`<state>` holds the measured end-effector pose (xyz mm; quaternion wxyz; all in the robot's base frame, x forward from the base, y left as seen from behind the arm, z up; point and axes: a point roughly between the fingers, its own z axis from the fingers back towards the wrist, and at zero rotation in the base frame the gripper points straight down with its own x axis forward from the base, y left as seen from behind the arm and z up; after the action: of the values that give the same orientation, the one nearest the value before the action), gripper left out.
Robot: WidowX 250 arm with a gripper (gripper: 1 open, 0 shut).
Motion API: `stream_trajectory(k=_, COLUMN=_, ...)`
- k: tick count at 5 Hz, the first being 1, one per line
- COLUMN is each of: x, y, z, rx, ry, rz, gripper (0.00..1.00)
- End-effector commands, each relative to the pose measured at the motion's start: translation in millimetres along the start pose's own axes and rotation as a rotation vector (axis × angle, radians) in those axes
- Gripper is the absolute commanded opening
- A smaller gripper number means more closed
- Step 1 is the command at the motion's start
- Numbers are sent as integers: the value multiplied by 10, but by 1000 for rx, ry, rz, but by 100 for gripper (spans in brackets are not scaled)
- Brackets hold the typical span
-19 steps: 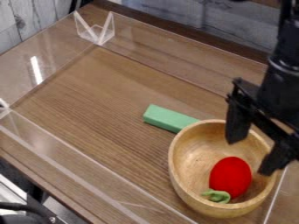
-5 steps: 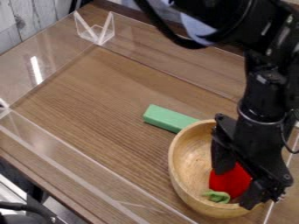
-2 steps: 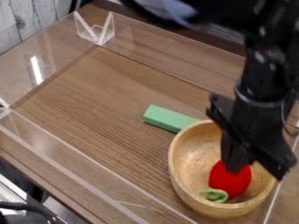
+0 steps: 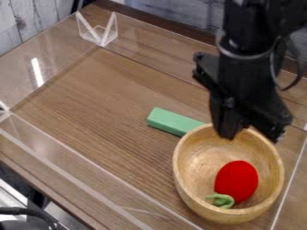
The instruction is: Move the red fruit to the left
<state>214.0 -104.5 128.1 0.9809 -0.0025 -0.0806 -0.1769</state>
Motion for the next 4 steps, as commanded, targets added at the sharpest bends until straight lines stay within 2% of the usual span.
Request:
stream_trajectory(k=1, x=6, y=-98, z=-136, rx=-29, ry=-16, rz=-83, gripper=100)
stream_trajectory(k=2, x=-13, y=-138, z=-263, rx=-39, ry=-15, rz=-139, gripper=100)
stream_trajectory(k=3, x=-51, y=-99, z=-391, rx=-58, ry=1, rz=-198, gripper=100)
stream_trajectory(k=4, x=-66, y=-46, z=-455, rx=-70, ry=10, rz=-250, gripper=0)
